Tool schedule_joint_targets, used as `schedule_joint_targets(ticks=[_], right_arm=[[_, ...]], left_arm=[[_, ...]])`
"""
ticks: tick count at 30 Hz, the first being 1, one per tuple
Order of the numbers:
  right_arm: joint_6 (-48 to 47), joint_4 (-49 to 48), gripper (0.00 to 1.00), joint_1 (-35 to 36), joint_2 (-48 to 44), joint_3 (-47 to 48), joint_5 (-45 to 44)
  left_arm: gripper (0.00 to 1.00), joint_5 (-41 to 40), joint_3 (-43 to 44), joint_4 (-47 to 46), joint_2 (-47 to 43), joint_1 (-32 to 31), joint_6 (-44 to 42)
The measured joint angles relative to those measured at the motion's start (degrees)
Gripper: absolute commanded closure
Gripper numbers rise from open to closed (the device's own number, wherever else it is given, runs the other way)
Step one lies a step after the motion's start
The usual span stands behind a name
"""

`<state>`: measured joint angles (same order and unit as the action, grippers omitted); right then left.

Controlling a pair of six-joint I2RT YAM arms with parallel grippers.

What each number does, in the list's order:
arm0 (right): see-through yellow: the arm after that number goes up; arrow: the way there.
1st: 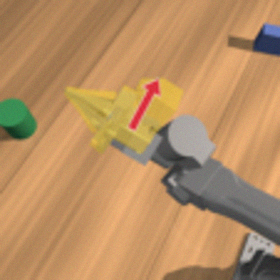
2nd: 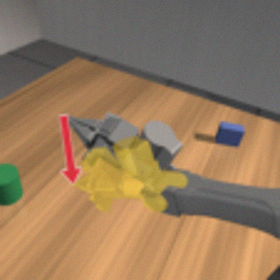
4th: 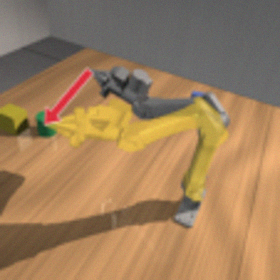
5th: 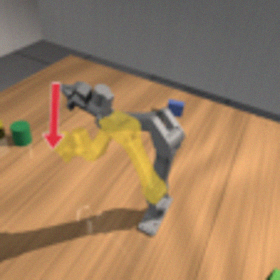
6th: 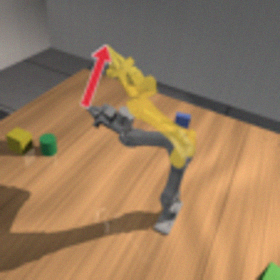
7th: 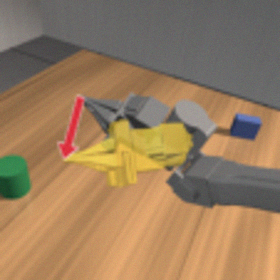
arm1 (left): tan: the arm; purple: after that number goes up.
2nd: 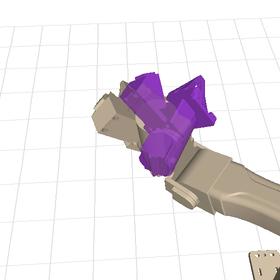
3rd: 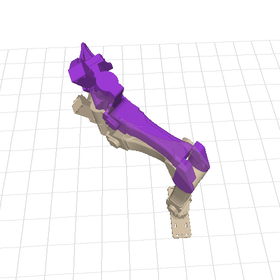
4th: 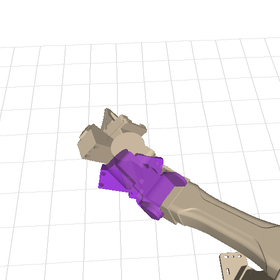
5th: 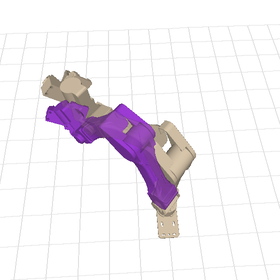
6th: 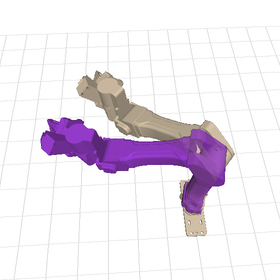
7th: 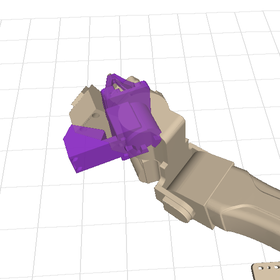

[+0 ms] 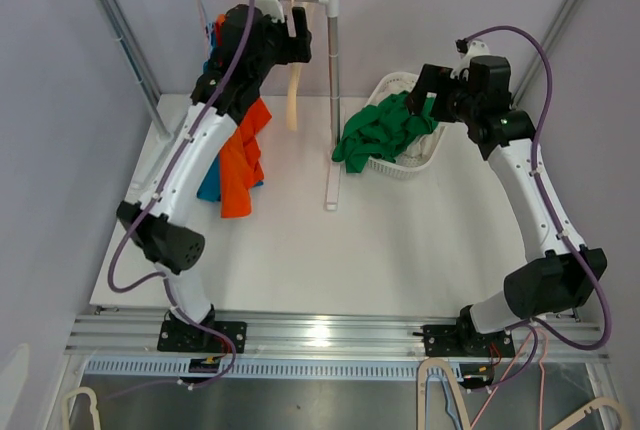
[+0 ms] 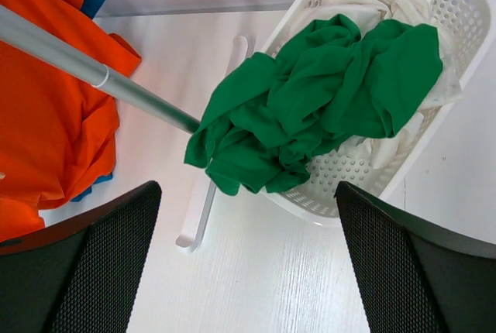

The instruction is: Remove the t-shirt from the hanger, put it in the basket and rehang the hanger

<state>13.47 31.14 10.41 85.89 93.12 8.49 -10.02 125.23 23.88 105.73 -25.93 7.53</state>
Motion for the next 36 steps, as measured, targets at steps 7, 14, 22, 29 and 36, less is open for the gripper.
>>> schedule_joint_targets(ticks=[7, 14, 22, 29, 36], right_arm=[[0.1, -0.6, 0.0, 0.0, -2.1, -2.7, 0.7], [0.8, -1.4, 0.0, 0.0, -3.9, -5.8, 1.5], [1.0, -2.0, 0.01, 0.0, -6.0, -7.6, 1.9], [1.1, -2.1, 0.01, 0.0, -6.1, -7.8, 2.4], [1.1, -2.1, 0.01, 0.0, -6.8, -9.0, 2.5]], left_arm=[[0.01, -7.4, -9.7, 0.7, -18.7, 0.0, 0.9], [0.04, -12.0, -13.0, 0.3, -29.2, 1.4, 0.4], [0.19, -12.5, -12.1, 5.3, -20.0, 5.8, 2.5], [0.19, -14.3, -6.0, 14.6, -10.4, 7.4, 4.6], [0.25, -14.2, -4.8, 16.5, -10.2, 8.5, 6.2]])
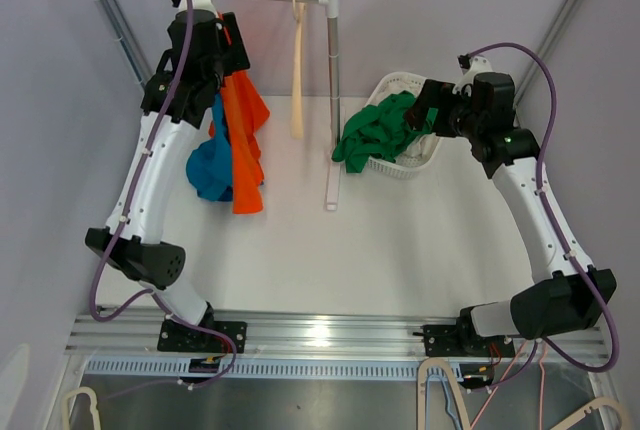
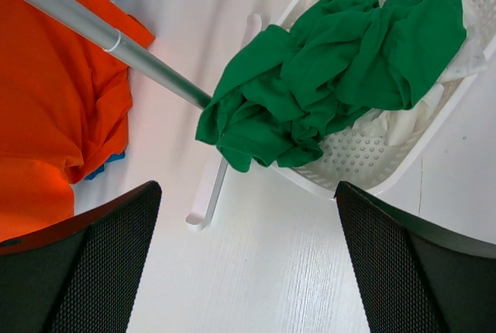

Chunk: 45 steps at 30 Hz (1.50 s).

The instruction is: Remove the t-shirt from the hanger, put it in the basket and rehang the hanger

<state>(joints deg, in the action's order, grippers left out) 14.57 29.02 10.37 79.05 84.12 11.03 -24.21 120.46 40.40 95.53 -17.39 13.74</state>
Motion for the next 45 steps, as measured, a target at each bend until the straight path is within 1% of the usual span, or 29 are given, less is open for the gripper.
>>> schedule_joint_targets(ticks=[4, 13, 23, 24, 25, 27, 30, 31, 33, 34, 36, 37, 45], right_arm=[[0.0, -0.1, 0.01, 0.0, -0.3, -0.5, 0.0], [0.0, -0.2, 0.01, 0.0, -0.5, -0.9, 0.0], [0.0, -0.2, 0.01, -0.1, -0.5, -1.3, 0.1], [0.0, -0.2, 0.01, -0.1, -0.5, -1.5, 0.1], [0.0, -0.2, 0.01, -0.1, -0.5, -1.6, 0.1], [0.0, -0.2, 0.01, -0.1, -0.5, -1.8, 0.3], [0.0, -0.2, 0.01, -0.1, -0.5, -1.8, 0.5], [0.0, -0.2, 0.01, -0.1, -0.5, -1.8, 0.5], [0.0, -0.2, 0.0, -0.1, -0.5, -1.8, 0.5], [0.0, -0.2, 0.01, -0.1, -0.5, -1.8, 0.5], [0.0, -0.2, 0.01, -0.2, -0.6, -1.8, 0.5], [0.0, -0.2, 0.01, -0.2, -0.6, -1.8, 0.5], [0.0, -0.2, 0.01, -0.4, -0.6, -1.8, 1.2]], left_arm=[[0.29, 0.5, 0.0, 0.1, 0.0, 0.5, 0.8], [0.29, 1.4, 0.0, 0.0, 0.0, 0.7, 1.4], [0.34, 3.4, 0.0, 0.0, 0.2, 0.7, 2.4], [0.35, 3.4, 0.0, 0.0, 0.3, 0.7, 2.4], [0.41, 3.4, 0.0, 0.0, 0.5, 0.7, 2.6], [0.44, 3.4, 0.0, 0.0, 1.1, 0.7, 2.8], [0.52, 3.0, 0.0, -0.4, 2.6, 0.7, 2.8], [0.6, 2.6, 0.0, -0.5, 3.2, 0.7, 2.8], [0.72, 1.7, 0.1, -0.5, 4.4, 0.7, 3.1], [0.86, 1.2, 0.2, -0.4, 5.1, 0.7, 3.0], [0.96, 0.2, 0.8, -0.4, 6.2, 0.7, 3.3], [0.99, -0.3, 1.1, -0.4, 6.6, 0.7, 3.3], [0.99, -2.7, 3.1, -0.9, 6.6, 0.2, 1.6]])
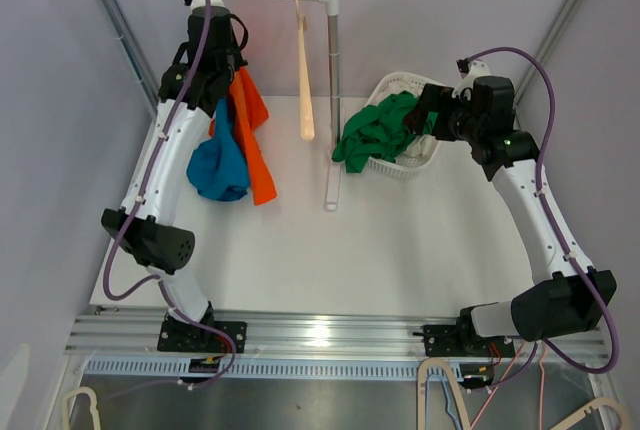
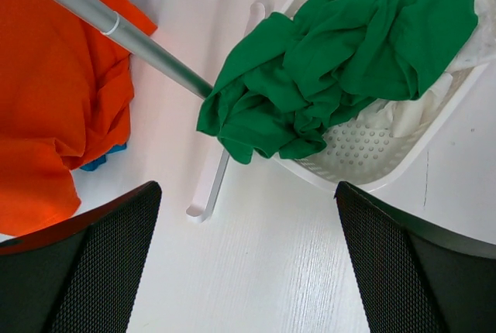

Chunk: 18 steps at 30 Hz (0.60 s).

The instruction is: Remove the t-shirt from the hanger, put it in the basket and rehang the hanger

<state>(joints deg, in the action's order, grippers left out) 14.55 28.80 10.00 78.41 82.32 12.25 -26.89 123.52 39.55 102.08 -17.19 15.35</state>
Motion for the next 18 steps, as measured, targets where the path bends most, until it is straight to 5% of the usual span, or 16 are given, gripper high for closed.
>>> schedule_joint_targets(ticks=[11, 18], right_arm=[[0.3, -0.4, 0.01, 0.0, 0.0, 0.0, 1.8], [0.3, -0.4, 0.01, 0.0, 0.0, -0.8, 1.9]], left_arm=[[0.99, -2.7, 4.3, -2.3, -2.3, -0.8, -5.9], [0.99, -0.9, -5.8, -6.7, -4.3, -0.8, -5.9]])
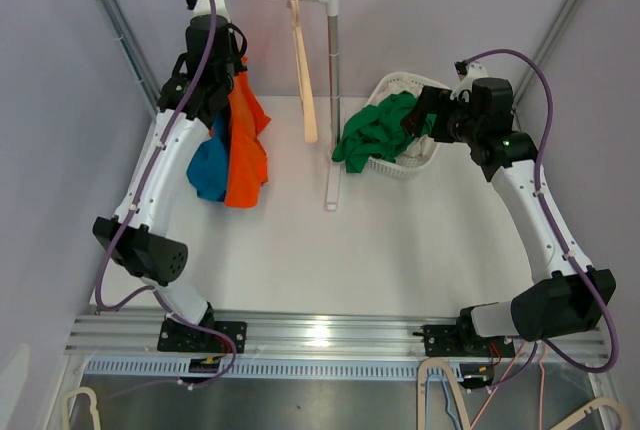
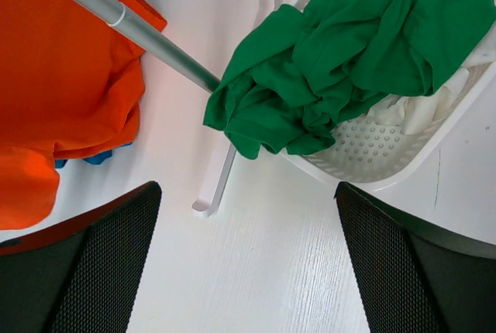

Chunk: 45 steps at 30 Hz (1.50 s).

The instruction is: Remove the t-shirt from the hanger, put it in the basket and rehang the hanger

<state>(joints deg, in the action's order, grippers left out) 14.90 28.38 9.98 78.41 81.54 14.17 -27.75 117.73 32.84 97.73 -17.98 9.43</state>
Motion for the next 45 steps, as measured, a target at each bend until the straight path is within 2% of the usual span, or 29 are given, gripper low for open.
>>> schedule_joint_targets(ticks=[6, 13, 18, 32, 36, 40, 45], right_arm=[[0.0, 0.0, 0.01, 0.0, 0.0, -0.1, 0.3], [0.1, -0.9, 0.01, 0.0, -0.1, -1.2, 1.4], [0.5, -1.3, 0.01, 0.0, -0.7, -2.0, 1.9], [0.6, -1.3, 0.01, 0.0, -2.8, -2.1, 2.8], [-0.4, -1.4, 0.0, 1.3, -3.6, -3.0, 5.4], [-3.1, -1.5, 0.01, 10.5, -5.6, -3.9, 6.8], [-6.0, -4.3, 0.01, 33.0, -9.8, -7.0, 8.7]], left_arm=[[0.99, 8.0, -10.6, -6.5, -5.7, 0.0, -2.1], [0.99, 18.1, -21.0, -14.4, -18.3, -0.2, -4.4], [0.99, 20.8, -21.3, -16.6, -22.3, -0.2, -5.6], [0.99, 23.7, -21.7, -15.9, -21.1, -0.2, -5.8], [0.99, 22.9, -20.7, -12.8, -20.9, -0.3, -3.5], [0.99, 17.5, -22.7, -10.0, -22.8, -2.2, -0.3], [0.99, 8.8, -28.2, -6.0, -28.7, -5.8, 4.6]])
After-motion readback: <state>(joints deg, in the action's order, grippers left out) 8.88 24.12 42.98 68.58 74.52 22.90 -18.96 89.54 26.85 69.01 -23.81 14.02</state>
